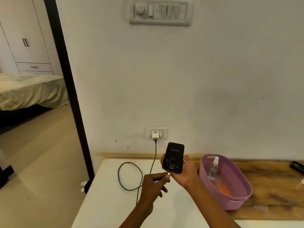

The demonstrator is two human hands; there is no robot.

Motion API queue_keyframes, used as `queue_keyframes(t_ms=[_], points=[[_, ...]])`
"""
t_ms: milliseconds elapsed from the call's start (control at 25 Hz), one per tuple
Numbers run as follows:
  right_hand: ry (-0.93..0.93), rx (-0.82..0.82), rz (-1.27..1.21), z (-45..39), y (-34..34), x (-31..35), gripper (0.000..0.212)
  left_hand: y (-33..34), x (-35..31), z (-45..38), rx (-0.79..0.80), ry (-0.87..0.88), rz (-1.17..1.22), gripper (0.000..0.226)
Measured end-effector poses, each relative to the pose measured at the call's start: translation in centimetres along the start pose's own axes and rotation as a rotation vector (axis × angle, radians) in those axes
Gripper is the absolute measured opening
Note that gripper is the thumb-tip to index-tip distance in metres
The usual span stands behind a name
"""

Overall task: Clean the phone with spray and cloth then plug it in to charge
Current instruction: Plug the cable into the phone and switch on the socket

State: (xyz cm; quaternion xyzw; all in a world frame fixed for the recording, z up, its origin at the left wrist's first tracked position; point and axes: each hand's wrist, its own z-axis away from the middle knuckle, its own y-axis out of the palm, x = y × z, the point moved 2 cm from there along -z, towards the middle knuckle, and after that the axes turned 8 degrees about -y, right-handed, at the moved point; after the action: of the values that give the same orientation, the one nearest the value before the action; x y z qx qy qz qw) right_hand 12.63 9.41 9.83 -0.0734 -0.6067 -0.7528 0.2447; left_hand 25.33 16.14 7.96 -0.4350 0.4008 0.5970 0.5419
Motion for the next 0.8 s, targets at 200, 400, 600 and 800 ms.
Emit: queue_keyframes(t_ms=[200, 400, 600, 800], points=[[-0.036, -0.001, -0.012, 0.8, 1.0, -0.7, 0.049, -0.1, -1.0, 0.8, -0.028, 0.008, 0.025, 0.007], [-0.011, -0.008, -0.029, 1.4, 0.4, -1.3, 0.050, 0.3, -0.7, 1.7, -0.079, -0.017, 0.040, 0.007], [-0.014, -0.034, -0.032, 1.6, 0.2, -1.2, 0.050, 1.1, -0.8, 2.0, -0.097, -0.038, 0.099, 0.003], [-0.019, -0.048, -0.053, 1.8, 0.2, -0.9, 0.050, 1.5, -1.2, 1.6, -0.110, -0.063, 0.136, 0.003]])
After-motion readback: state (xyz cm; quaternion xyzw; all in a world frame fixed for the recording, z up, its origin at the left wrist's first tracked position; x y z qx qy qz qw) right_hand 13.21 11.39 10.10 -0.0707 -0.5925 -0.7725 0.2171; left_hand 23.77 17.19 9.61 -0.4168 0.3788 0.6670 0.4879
